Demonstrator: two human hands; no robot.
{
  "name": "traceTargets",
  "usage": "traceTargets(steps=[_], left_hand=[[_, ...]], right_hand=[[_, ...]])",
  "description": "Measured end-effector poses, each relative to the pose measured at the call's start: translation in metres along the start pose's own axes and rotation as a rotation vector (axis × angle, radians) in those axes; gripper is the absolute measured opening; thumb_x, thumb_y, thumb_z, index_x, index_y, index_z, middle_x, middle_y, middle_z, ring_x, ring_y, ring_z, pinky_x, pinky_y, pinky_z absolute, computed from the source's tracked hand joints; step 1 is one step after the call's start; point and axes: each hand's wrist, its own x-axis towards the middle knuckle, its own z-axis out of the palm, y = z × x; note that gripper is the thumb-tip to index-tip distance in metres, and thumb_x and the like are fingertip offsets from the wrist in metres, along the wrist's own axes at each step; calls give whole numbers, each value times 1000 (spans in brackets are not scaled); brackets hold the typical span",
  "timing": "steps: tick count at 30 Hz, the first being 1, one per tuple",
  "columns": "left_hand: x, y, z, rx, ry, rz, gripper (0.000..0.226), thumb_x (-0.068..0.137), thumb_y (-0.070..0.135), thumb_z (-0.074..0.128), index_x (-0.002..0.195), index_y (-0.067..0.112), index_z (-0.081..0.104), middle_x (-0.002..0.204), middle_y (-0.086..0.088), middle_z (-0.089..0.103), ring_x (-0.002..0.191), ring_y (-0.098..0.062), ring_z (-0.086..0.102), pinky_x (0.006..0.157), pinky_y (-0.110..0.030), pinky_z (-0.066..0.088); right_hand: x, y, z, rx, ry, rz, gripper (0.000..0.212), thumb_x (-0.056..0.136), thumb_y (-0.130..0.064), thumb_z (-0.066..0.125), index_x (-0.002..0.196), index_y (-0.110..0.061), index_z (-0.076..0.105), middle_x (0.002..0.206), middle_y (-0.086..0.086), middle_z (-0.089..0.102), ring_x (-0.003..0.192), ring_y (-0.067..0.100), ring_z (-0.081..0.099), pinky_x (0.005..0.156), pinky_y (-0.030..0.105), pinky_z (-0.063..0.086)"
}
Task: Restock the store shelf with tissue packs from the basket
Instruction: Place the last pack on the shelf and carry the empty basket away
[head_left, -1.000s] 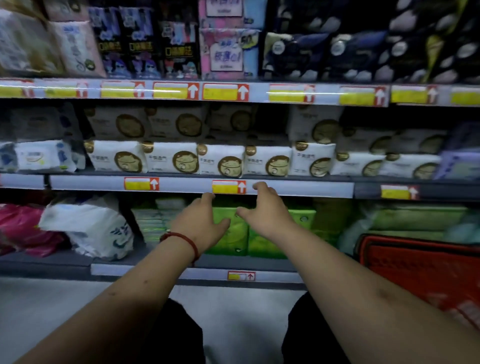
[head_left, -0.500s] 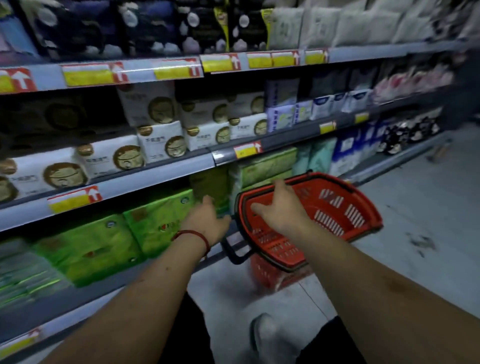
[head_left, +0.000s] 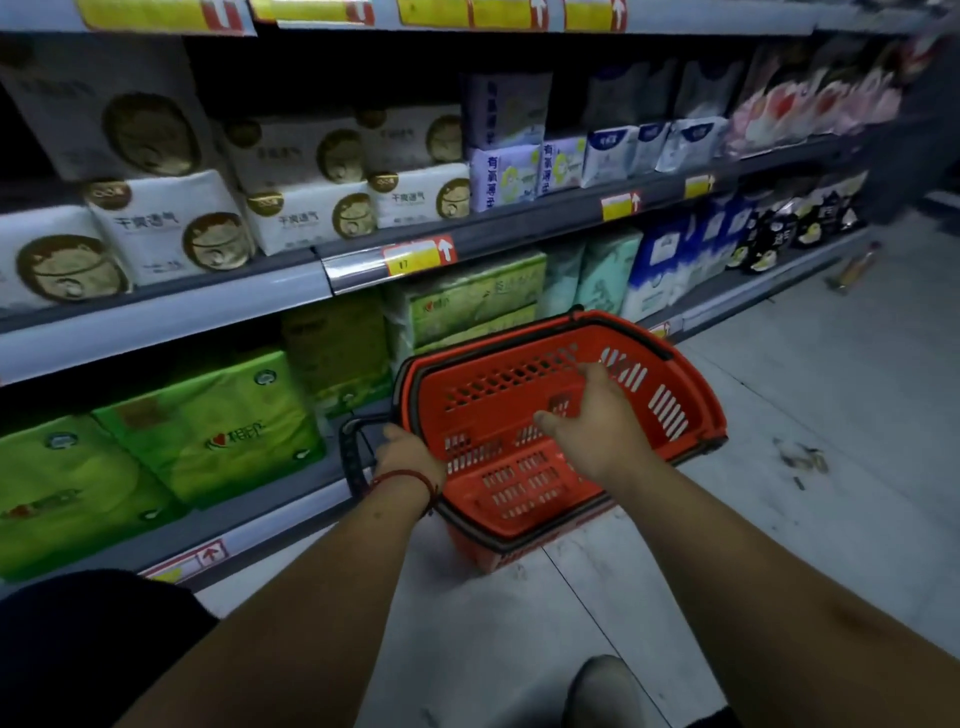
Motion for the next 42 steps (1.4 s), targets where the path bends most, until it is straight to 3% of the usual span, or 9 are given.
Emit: traceTargets(steps=[6,10,13,18,22,25,29,35,42], left_hand=[[4,-12,-8,-107,38,-67,92,82,40,74,145,0,21,137,-32,52,124,-48,54,99,-54,50],[-8,-24,-25,-159,162,-126,69,90,22,70,141,-4,32,136,-36,54,125,-52,52,104,-55,45],[-14,-25,-25,-168,165,-171,62,97,15,62,145,-5,29,141,-36,50,127,-52,51,105,-52,41],[-10,-23,-8,-168,211,-184,67,95,35,67,141,2,31,134,-34,56,121,-51,56,97,-51,43],[-10,-17,-17,-175,224,-267,62,92,30,71,136,3,36,136,-31,57,123,-49,56,98,-53,44],[-7,-14,-45,-203,186,-312,66,79,43,74,128,6,51,129,-25,64,115,-45,62,95,-51,48],[-24,-32,-103,-174,65,-405,61,55,48,60,98,7,71,91,-18,74,88,-35,69,74,-42,53],[-142,-10,-220,-349,71,-639,58,62,30,68,117,10,62,104,-15,70,93,-36,67,84,-44,56],[-301,1,-361,-471,491,-816,21,83,16,68,99,3,70,86,-14,73,77,-30,68,79,-45,60]], right_hand=[[33,50,-18,-22,25,102,84,88,-32,79,154,-12,32,148,17,47,128,37,55,103,42,49],[69,93,-32,-121,83,167,72,78,-41,77,138,-14,48,133,15,61,114,38,64,97,51,55],[107,116,-42,-185,100,235,68,82,-43,72,139,-13,49,132,18,57,117,42,60,100,56,53],[168,139,-34,-140,70,447,69,90,-42,69,142,-7,40,135,22,55,119,47,59,101,59,51],[184,133,-22,-206,61,553,58,97,-23,61,146,-3,38,142,27,50,130,48,51,108,55,43],[191,123,-33,-223,-17,514,48,96,-17,63,135,7,51,133,33,57,123,48,57,102,49,47],[183,72,-64,-297,-124,511,39,96,-14,65,120,17,60,121,41,61,117,53,59,99,51,47],[139,-50,-102,-283,-281,549,42,92,-16,68,122,14,63,119,36,65,113,51,63,97,51,51],[81,-179,-76,-279,-485,413,42,88,-31,70,109,5,69,110,29,71,97,44,71,78,51,56]])
